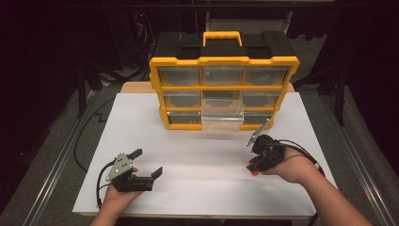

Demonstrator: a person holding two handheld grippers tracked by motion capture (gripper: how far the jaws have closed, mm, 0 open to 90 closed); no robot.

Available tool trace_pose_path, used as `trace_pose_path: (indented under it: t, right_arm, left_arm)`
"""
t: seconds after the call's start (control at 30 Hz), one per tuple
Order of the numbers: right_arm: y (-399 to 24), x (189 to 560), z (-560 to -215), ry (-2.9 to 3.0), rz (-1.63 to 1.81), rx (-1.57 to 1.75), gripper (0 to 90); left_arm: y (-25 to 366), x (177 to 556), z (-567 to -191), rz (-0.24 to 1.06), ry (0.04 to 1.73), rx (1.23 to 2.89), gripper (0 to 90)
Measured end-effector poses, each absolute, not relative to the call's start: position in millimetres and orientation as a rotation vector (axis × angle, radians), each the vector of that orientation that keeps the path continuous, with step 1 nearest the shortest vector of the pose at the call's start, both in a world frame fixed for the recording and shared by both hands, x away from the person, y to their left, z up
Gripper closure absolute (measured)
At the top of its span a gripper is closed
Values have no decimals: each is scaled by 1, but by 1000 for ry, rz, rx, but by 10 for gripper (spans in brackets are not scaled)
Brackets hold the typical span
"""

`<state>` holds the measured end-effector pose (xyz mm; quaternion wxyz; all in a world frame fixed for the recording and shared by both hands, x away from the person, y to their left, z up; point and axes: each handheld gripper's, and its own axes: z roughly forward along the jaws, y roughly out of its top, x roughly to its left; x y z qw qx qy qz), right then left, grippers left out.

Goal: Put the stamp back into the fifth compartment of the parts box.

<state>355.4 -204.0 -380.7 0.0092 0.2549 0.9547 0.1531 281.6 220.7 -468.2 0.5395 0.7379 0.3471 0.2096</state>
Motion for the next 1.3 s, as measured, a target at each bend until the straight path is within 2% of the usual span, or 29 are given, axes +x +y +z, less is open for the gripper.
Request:
trace_pose_path:
  t: [1.3]
  right_arm:
    - [-200, 359, -323, 3003, 450, 713, 735]
  left_arm:
    - [220, 281, -468, 488, 809, 1755, 3]
